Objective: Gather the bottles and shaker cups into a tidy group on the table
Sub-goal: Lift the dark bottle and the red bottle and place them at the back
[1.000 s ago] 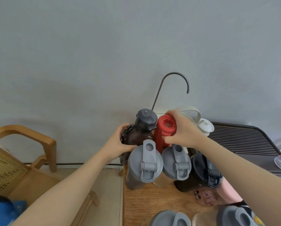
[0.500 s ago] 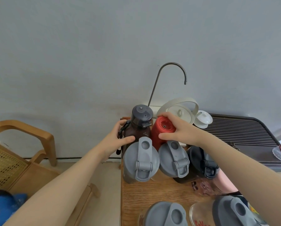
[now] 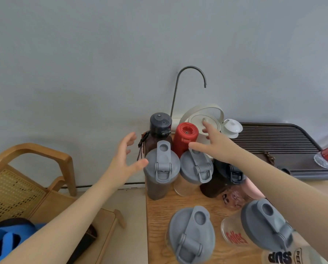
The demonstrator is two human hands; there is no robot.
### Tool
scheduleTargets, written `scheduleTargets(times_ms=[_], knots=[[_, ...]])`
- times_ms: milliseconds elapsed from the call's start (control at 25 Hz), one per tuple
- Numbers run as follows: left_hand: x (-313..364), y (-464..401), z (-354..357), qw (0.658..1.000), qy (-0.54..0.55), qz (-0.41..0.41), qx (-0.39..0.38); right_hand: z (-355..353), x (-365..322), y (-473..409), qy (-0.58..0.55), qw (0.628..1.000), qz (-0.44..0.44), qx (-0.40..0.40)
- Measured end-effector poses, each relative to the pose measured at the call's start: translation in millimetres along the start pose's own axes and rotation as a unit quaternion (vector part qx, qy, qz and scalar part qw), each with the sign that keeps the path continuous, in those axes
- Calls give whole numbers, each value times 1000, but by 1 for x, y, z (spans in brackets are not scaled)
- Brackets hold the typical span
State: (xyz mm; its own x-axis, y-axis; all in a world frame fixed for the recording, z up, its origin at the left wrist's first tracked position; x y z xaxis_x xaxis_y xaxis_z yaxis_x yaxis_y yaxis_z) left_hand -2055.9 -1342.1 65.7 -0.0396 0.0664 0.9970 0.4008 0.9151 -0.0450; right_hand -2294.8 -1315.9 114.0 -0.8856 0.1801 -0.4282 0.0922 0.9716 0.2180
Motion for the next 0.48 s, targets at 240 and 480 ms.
scheduleTargets(times_ms=[240,480], knots=[[12,19,42,985,-155,41,-60,41,-13,33,209,973,-6,-94],[9,27,48,982,-179,60,14,45,-18,32,263,963,48,-25]])
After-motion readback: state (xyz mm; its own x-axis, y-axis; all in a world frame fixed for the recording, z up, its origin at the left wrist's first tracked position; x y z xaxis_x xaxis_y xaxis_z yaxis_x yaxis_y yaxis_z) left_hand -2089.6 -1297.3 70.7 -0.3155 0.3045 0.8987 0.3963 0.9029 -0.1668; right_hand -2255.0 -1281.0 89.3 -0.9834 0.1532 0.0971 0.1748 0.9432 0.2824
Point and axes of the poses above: each hand's wrist, its own y-axis away from the middle knuckle, its own z-axis out of the palm, x = y × z, the point moved 7 cm from there along -y, towards the middle knuckle, and after that the axes turned 12 degrees about y, right-handed, at the moved point
